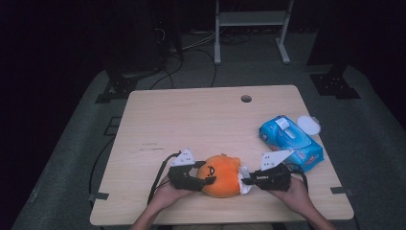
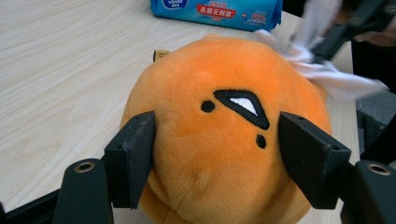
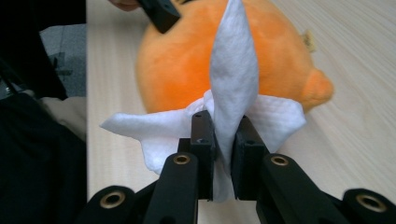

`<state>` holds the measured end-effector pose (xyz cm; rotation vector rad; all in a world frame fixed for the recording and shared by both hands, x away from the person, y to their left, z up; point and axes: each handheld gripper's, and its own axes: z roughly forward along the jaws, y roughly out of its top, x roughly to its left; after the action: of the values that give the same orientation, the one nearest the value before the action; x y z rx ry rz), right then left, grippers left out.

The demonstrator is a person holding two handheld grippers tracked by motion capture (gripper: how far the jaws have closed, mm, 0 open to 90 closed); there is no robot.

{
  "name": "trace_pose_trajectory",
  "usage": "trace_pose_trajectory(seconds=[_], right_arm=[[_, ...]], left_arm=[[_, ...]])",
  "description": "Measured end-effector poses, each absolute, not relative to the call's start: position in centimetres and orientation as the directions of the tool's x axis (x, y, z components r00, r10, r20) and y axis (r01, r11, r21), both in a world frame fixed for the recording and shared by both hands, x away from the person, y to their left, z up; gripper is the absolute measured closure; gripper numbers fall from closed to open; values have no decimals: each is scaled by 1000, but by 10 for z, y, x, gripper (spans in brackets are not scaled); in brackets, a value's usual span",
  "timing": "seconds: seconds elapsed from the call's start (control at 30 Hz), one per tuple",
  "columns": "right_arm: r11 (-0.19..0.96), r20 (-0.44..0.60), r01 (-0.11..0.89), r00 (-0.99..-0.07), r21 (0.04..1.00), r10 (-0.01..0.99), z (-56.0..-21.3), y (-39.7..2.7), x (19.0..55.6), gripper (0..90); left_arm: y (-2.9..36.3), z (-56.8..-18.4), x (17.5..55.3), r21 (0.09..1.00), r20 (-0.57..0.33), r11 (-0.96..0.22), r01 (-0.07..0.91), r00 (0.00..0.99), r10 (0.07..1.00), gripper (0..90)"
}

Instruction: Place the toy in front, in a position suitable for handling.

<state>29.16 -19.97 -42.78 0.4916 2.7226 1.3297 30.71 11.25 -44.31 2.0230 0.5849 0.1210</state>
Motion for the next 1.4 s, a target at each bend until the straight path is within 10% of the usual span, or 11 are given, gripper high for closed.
trace_pose_trajectory(seconds=[0.3,0.83,1.4], right_arm=[[602,-9,137,-973,787,232,-413,-165,286,806],[537,23,209,-943,817,332,-418,-177,317,807],[554,71,259,-939,791,338,-428,-201,300,805]], left_arm=[[111,-442,306,846,-145,-402,351,876,460,299],[106,-435,308,869,-127,-383,313,890,438,187],[115,-443,308,840,-137,-419,346,881,453,278]])
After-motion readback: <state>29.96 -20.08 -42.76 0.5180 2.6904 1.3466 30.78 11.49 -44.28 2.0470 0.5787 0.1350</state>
